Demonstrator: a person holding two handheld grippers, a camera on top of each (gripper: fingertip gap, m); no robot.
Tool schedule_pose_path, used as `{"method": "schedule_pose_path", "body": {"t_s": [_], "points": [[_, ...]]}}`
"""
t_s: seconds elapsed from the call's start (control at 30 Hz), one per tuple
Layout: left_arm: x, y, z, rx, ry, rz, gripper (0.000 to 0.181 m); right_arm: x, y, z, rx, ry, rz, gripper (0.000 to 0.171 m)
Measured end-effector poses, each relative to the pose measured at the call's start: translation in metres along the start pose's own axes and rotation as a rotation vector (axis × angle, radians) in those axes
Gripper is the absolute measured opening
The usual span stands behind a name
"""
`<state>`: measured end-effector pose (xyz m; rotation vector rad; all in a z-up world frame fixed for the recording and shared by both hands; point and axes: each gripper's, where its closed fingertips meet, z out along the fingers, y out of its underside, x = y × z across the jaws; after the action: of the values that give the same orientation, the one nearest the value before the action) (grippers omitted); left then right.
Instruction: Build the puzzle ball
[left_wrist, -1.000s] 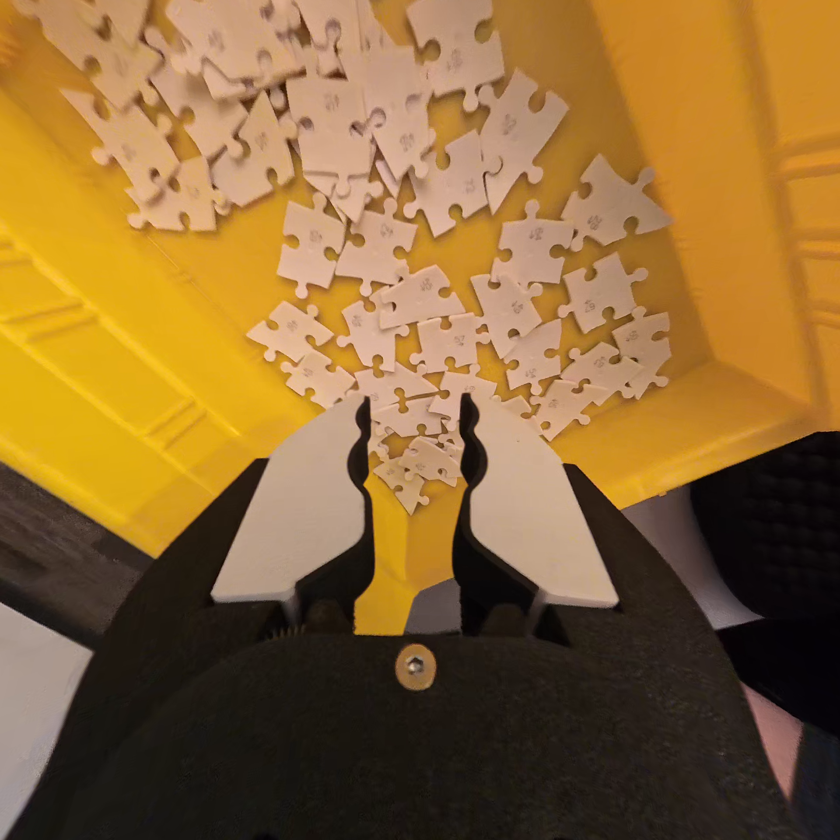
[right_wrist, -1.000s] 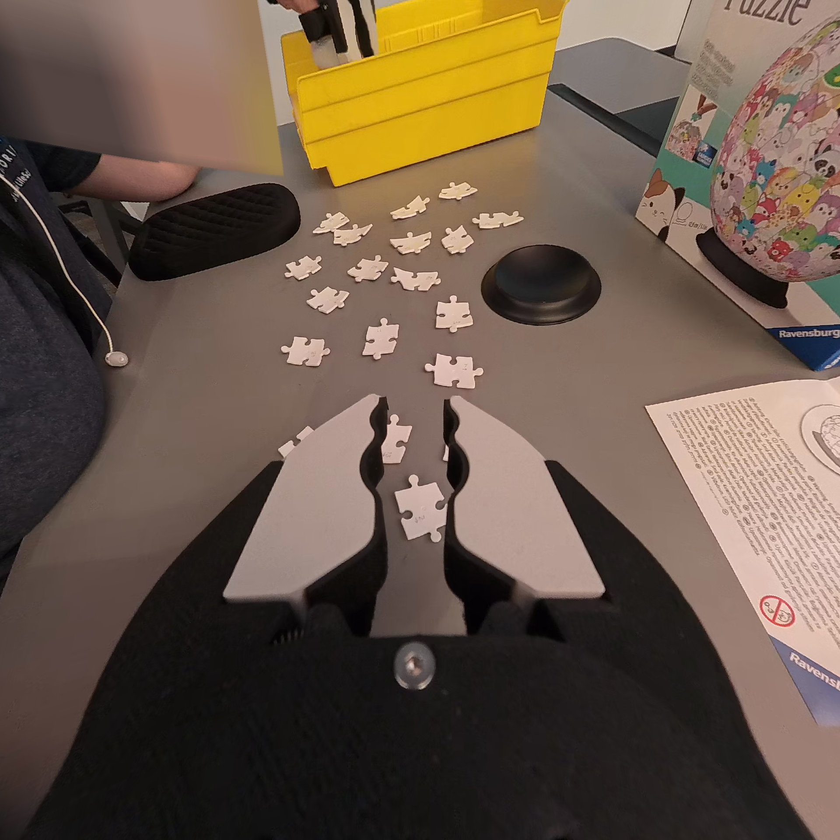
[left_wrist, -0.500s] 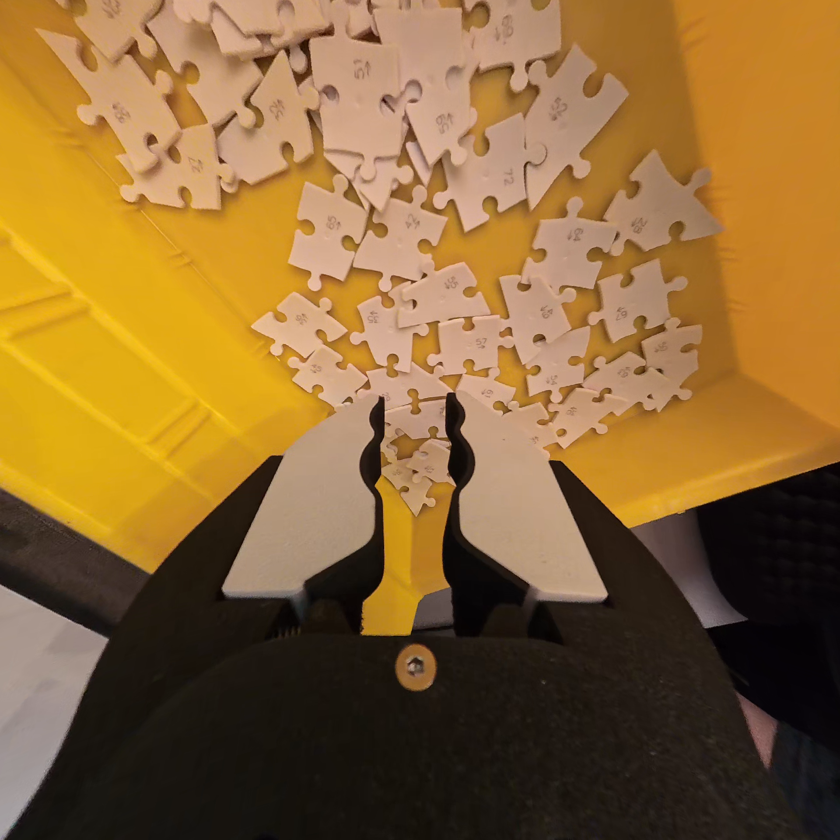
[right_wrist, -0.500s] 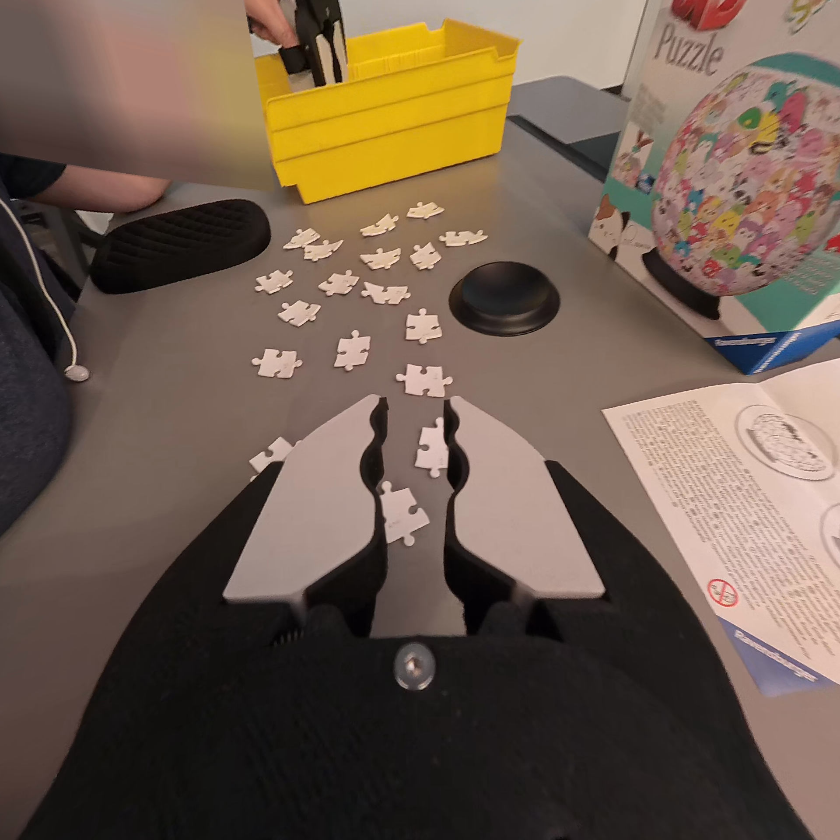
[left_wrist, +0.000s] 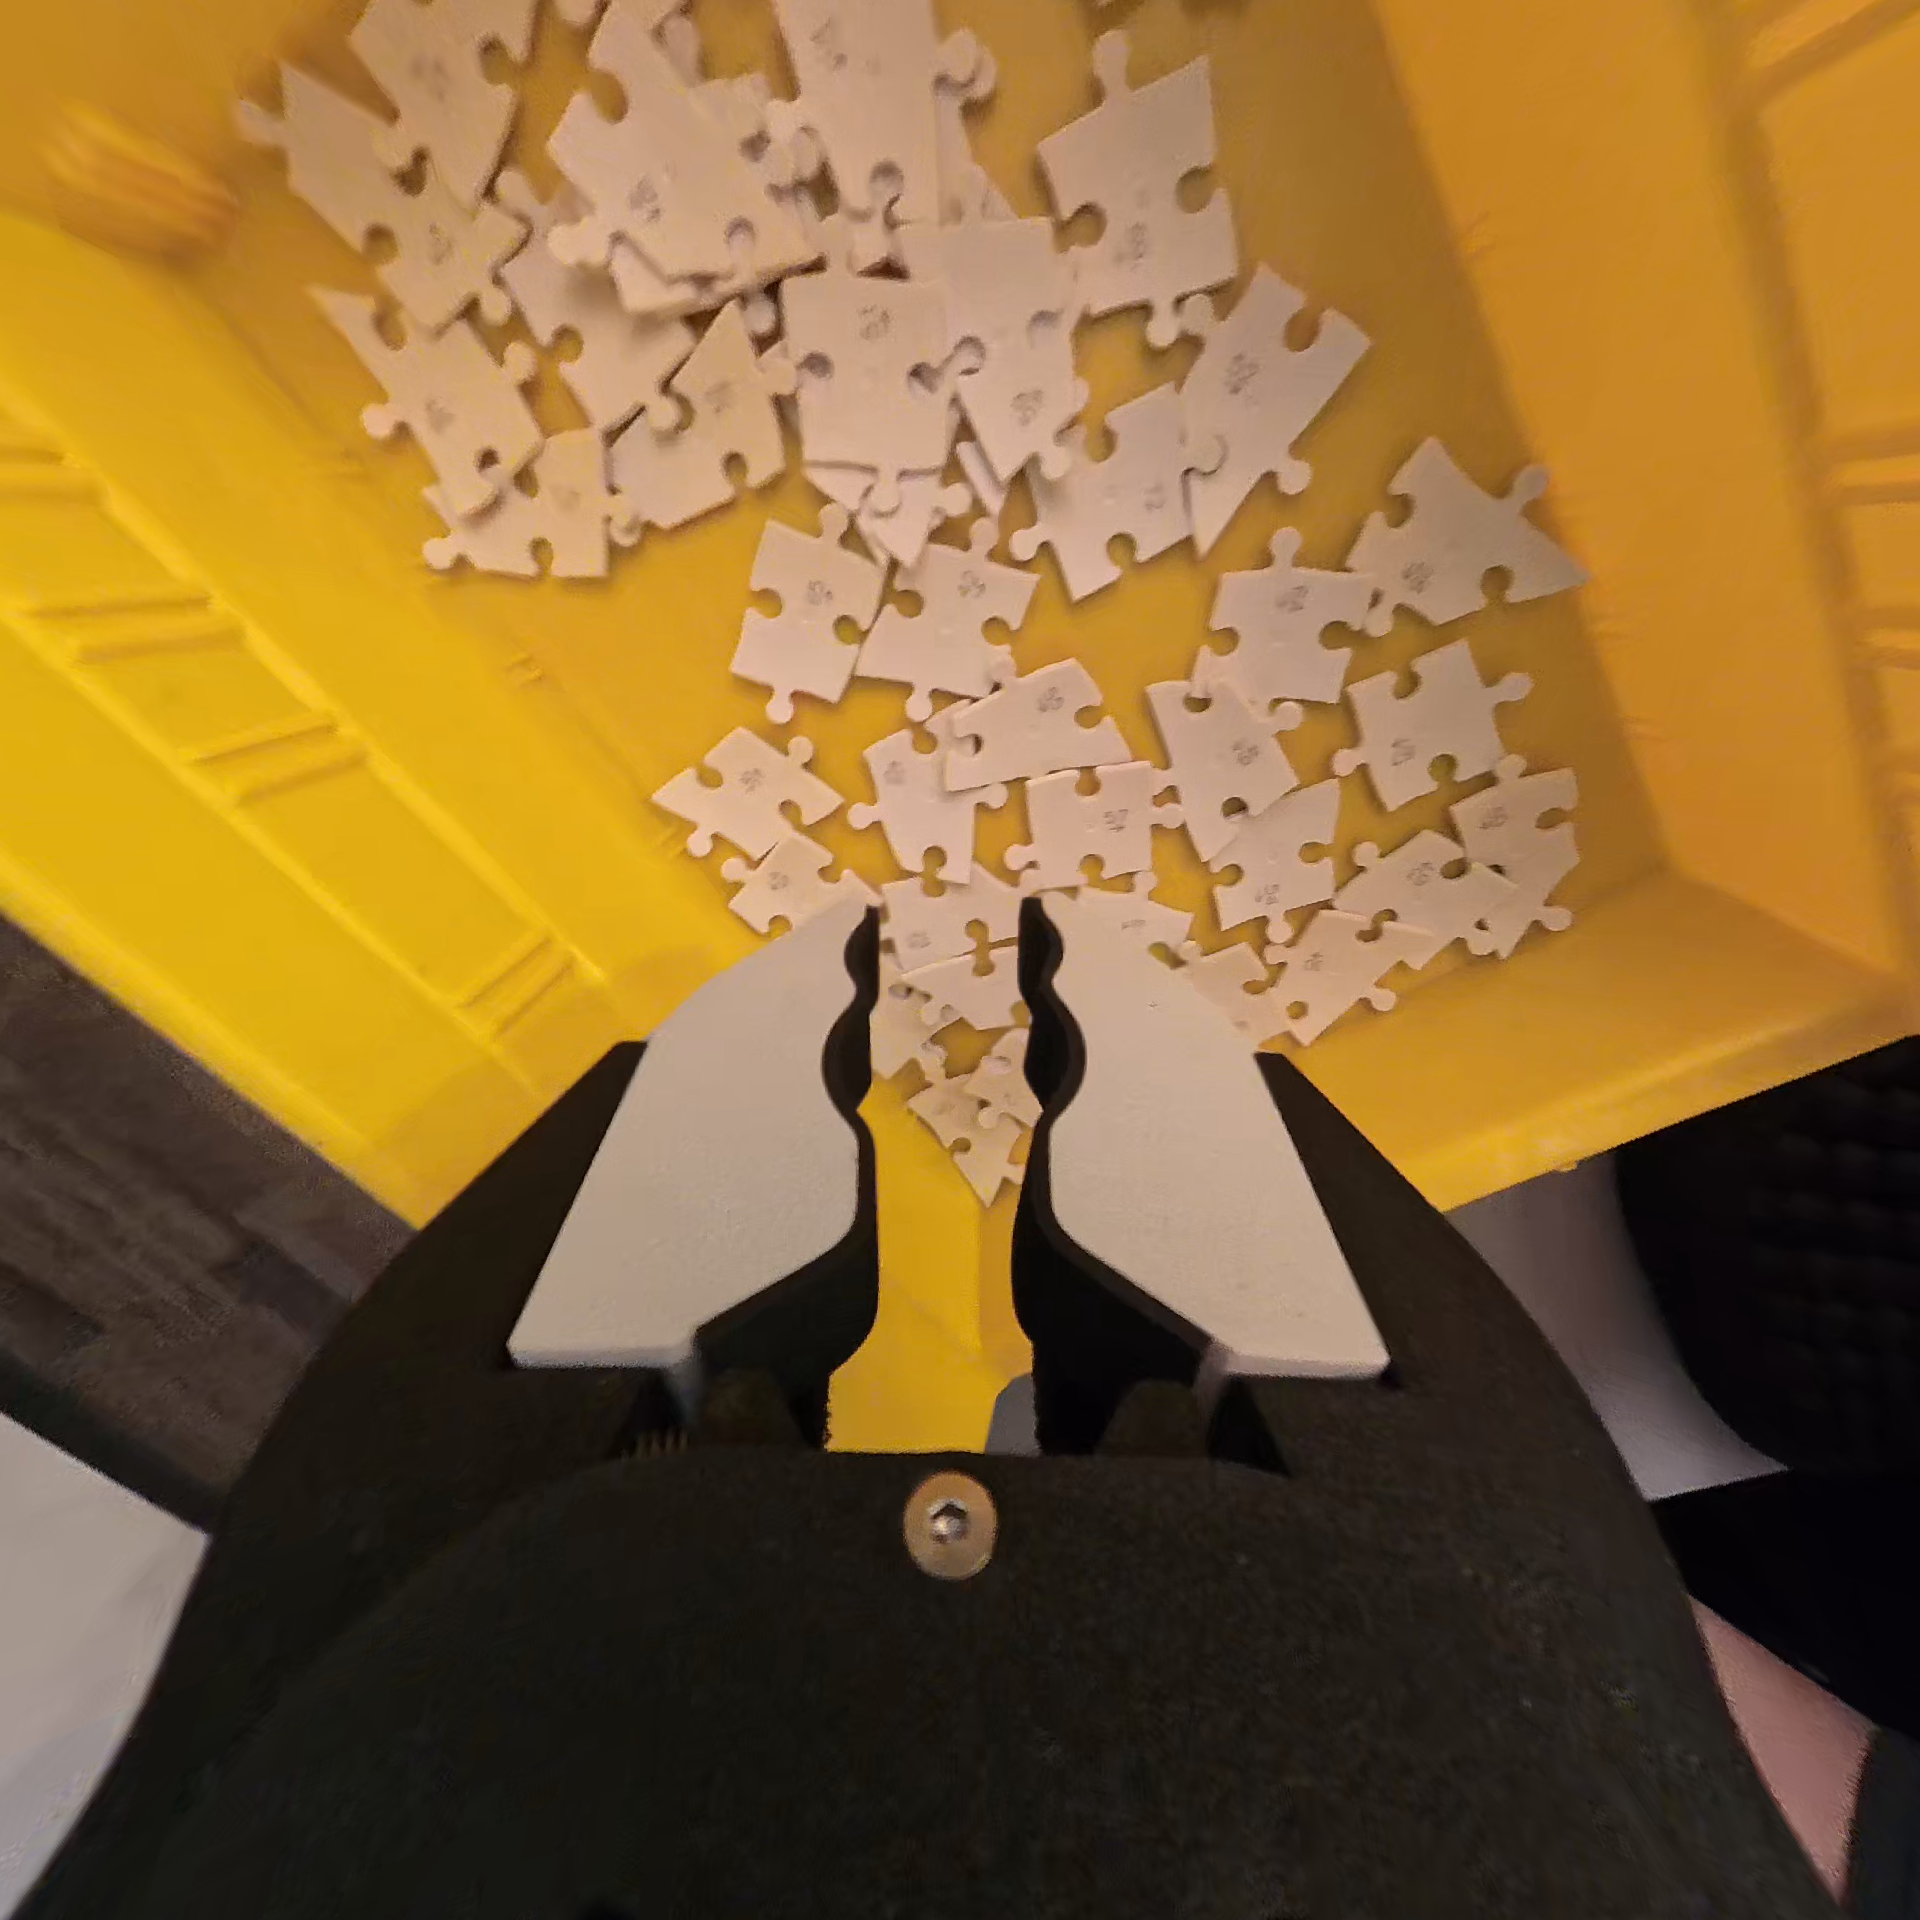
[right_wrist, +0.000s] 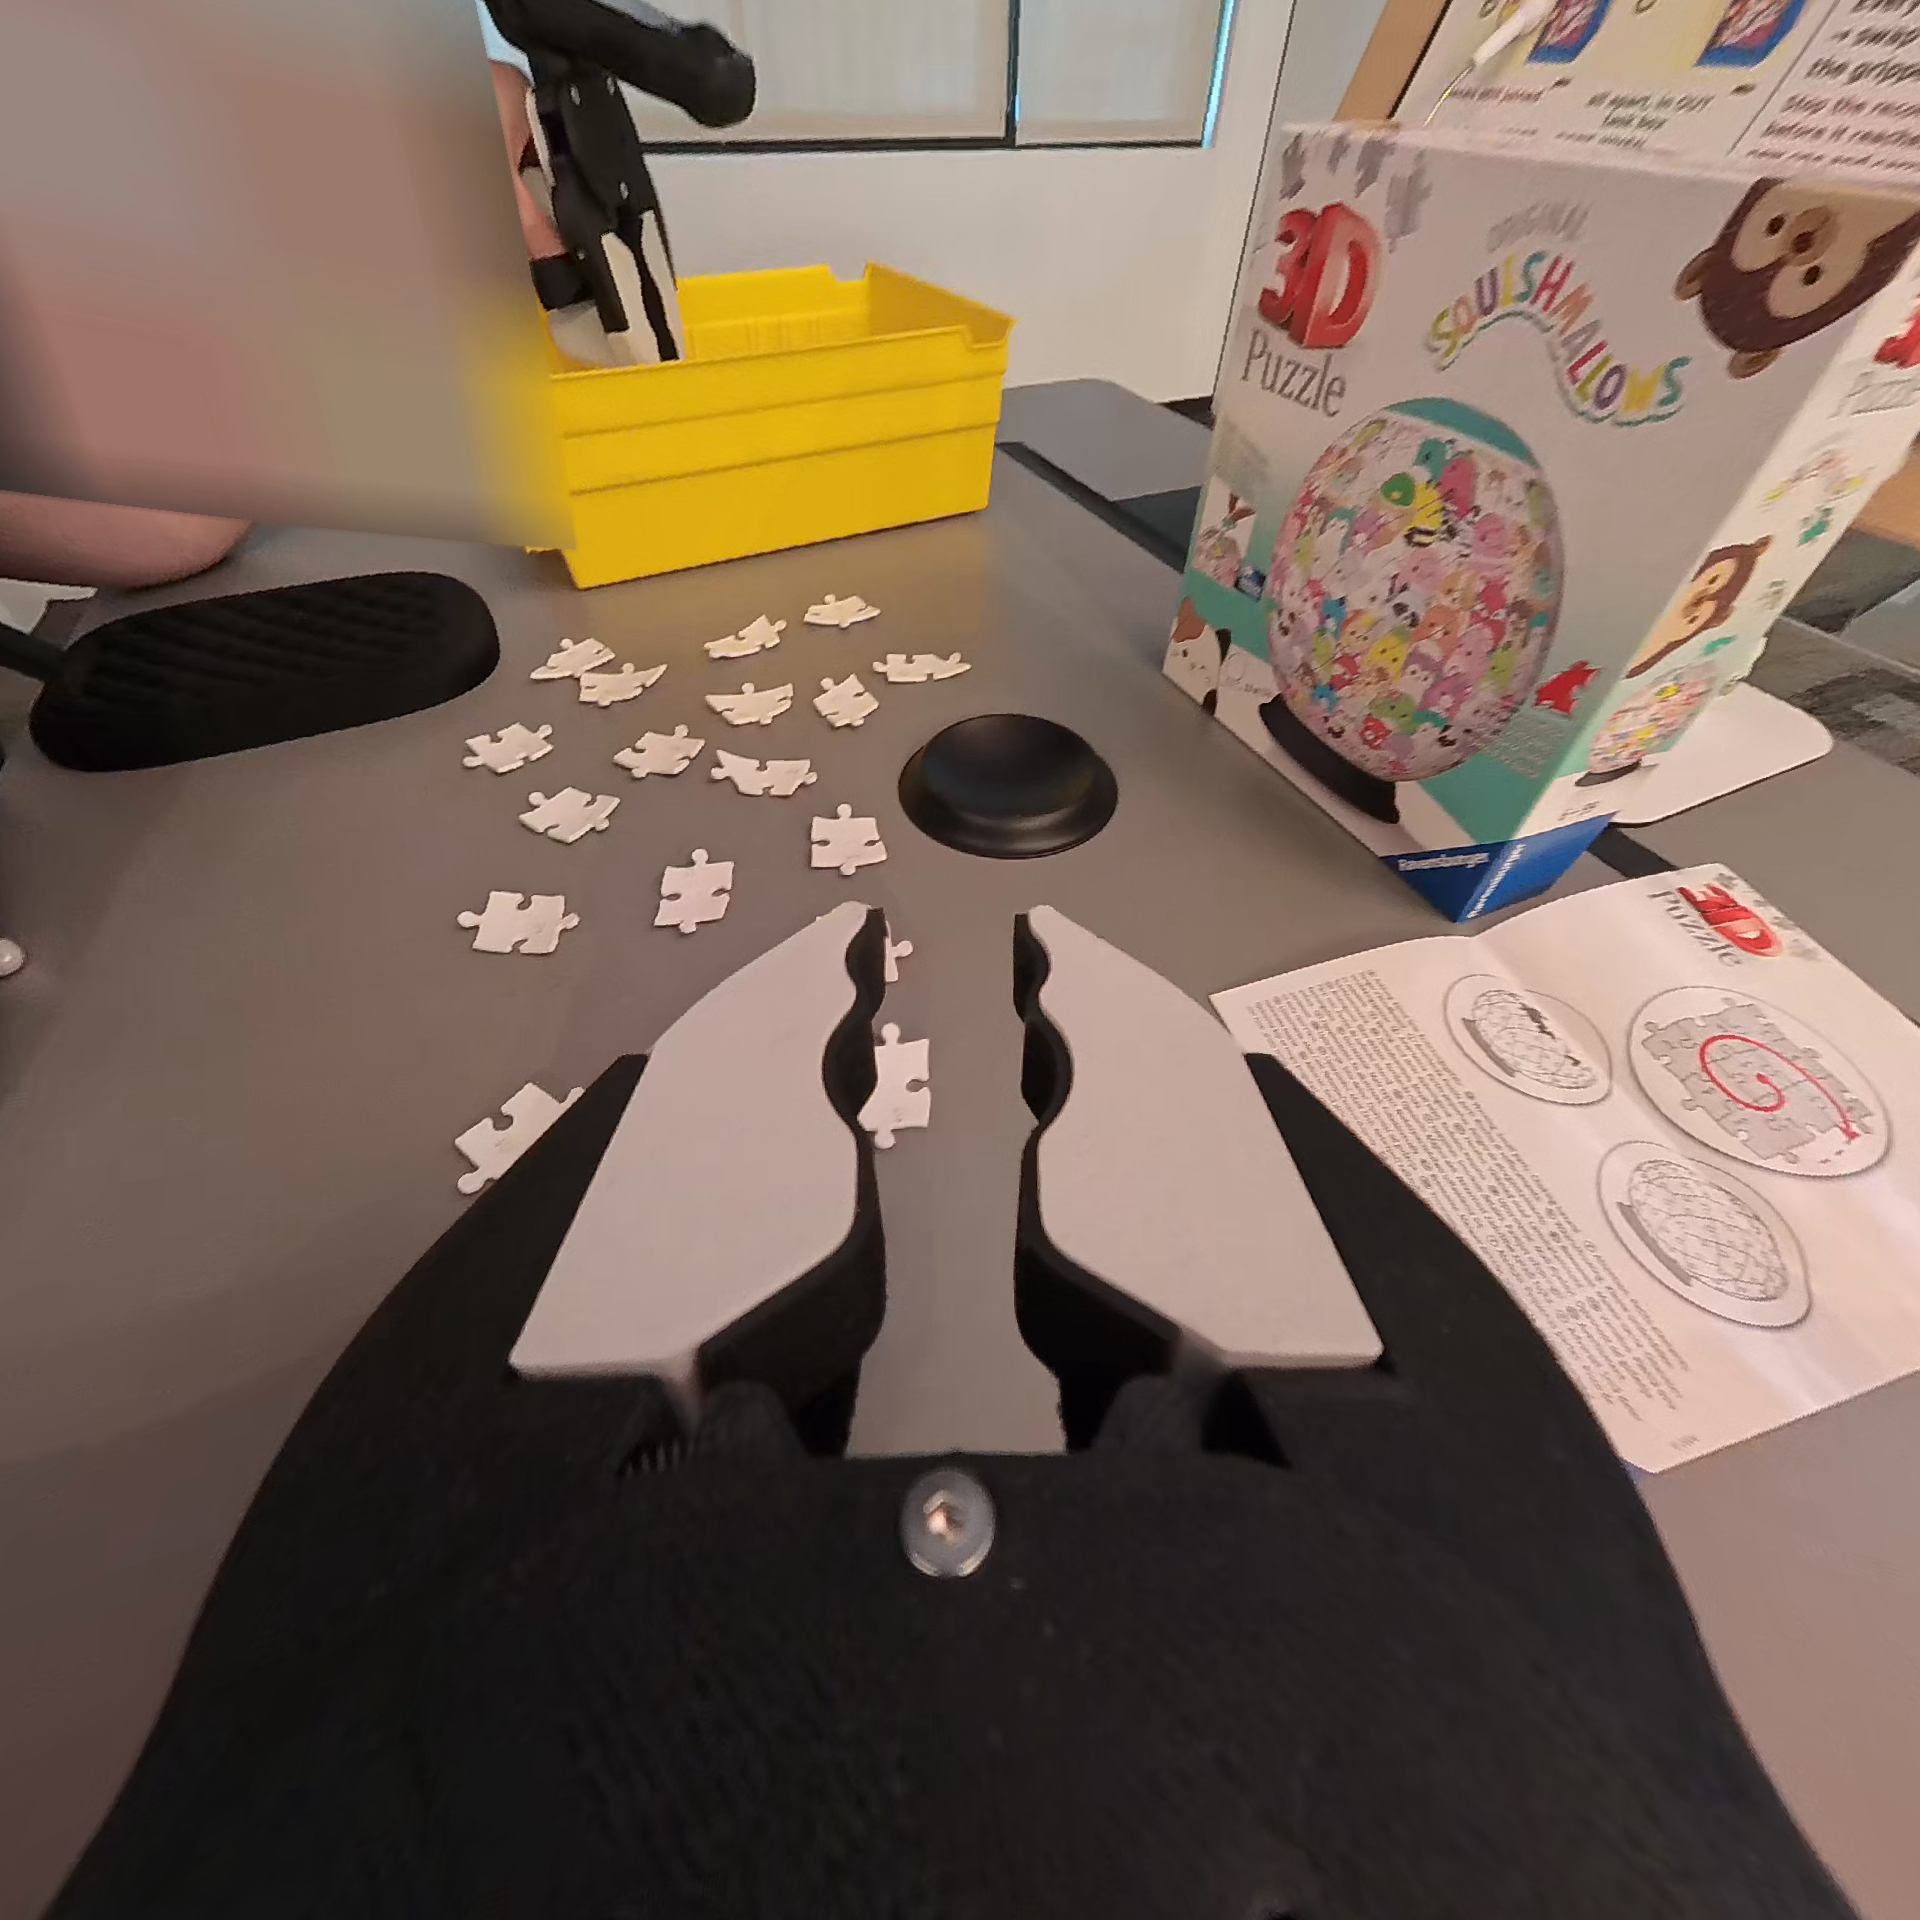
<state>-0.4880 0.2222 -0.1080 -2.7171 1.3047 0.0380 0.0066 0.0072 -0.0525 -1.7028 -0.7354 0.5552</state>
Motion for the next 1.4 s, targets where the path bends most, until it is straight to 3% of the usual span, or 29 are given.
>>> {"method": "schedule_pose_path", "body": {"t_s": [0.27, 0.8, 1.17, 1.4], "points": [[-0.01, 0.023, 0.018, -0.157, -0.024, -0.094, 0.024, 0.001, 0.002, 0.001, -0.009, 0.003, 0.0, 0.024], [-0.003, 0.02, 0.024, -0.179, -0.006, -0.061, 0.021, -0.005, 0.011, 0.006, -0.05, -0.035, 0.015, 0.024], [0.007, 0.023, 0.035, -0.215, 0.084, -0.047, 0.042, -0.008, 0.016, 0.009, -0.075, -0.059, 0.027, 0.024], [0.003, 0.023, 0.04, -0.221, 0.087, -0.072, 0.043, -0.009, 0.016, 0.009, -0.083, -0.065, 0.027, 0.024]]}}
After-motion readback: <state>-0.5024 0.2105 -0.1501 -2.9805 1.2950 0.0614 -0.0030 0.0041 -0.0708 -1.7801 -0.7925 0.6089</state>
